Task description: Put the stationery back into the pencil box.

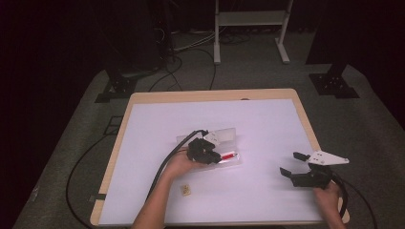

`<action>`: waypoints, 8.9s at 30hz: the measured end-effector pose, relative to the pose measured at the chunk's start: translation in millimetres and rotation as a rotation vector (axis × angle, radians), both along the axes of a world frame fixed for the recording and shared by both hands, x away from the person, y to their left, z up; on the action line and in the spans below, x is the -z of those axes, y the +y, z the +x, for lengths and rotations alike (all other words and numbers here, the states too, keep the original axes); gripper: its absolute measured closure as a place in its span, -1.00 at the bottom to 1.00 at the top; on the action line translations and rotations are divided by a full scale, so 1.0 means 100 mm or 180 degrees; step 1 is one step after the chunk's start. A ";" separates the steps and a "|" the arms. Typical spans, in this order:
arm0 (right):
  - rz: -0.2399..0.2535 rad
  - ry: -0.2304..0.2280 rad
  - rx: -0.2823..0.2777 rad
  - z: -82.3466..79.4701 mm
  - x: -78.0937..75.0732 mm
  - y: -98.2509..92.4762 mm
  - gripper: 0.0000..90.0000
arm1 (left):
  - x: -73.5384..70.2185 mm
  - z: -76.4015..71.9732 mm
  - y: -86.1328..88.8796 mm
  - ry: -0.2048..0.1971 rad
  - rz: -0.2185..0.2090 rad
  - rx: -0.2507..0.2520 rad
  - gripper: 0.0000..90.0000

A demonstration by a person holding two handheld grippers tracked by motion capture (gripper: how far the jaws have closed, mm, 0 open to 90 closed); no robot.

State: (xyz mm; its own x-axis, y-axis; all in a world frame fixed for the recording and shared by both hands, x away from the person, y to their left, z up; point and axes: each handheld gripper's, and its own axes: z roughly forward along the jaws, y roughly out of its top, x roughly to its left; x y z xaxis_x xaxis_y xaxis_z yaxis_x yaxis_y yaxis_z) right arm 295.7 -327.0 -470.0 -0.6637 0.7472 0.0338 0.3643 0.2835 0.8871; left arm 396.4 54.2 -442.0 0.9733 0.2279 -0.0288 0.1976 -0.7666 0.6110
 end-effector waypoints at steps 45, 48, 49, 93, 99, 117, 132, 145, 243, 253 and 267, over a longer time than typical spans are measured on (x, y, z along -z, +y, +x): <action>0.0001 0.0007 0.0009 0.00 0.00 0.00 -0.70 | -0.20 -0.19 0.20 -0.0017 -0.0333 0.0028 0.04; -0.0008 0.0001 0.0006 0.00 0.00 0.00 -0.70 | -0.20 -0.22 0.22 -0.0010 -0.0363 0.0012 0.01; -0.0012 -0.0002 0.0007 0.01 0.00 0.00 -0.70 | -0.19 -0.23 0.24 0.0004 -0.0366 -0.0012 -0.02; -0.0023 0.0009 0.0011 0.00 0.00 0.01 -0.70 | -0.21 -0.48 0.48 -0.0015 -0.0395 -0.0027 -0.26; -0.0023 0.0010 0.0013 0.00 0.00 0.01 -0.70 | -0.22 -0.53 0.55 -0.0033 -0.0376 -0.0060 -0.28; -0.0020 0.0013 0.0013 0.00 0.00 0.01 -0.70 | -0.22 -0.71 0.66 -0.0101 -0.0361 -0.0069 -0.34; -0.0024 0.0015 0.0015 0.00 0.00 0.01 -0.70 | -0.21 -0.84 0.74 -0.0152 -0.0343 -0.0109 -0.37; -0.0025 0.0015 0.0018 0.00 0.00 0.01 -0.70 | -0.20 -0.94 0.84 -0.0203 -0.0262 -0.0130 -0.37; -0.0002 -0.0010 0.0003 -0.01 0.00 0.00 -0.70 | -0.10 -0.95 1.07 -0.0231 -0.0129 -0.0164 0.30; -0.0002 -0.0015 0.0000 -0.01 0.00 0.00 -0.70 | -0.15 -0.85 1.11 -0.0256 -0.0163 -0.0235 0.31; 0.0001 -0.0016 0.0001 -0.01 0.00 0.00 -0.70 | -0.18 -0.70 1.15 -0.0243 -0.0194 -0.0321 0.31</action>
State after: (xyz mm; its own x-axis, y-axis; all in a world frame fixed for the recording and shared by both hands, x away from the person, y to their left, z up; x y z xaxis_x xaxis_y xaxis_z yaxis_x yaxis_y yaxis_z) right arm 295.0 -326.8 -469.8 -0.6637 0.7473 0.0307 0.3598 0.2830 0.8891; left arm 326.3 169.5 -424.3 0.9454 0.3248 0.0276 0.2230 -0.7063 0.6719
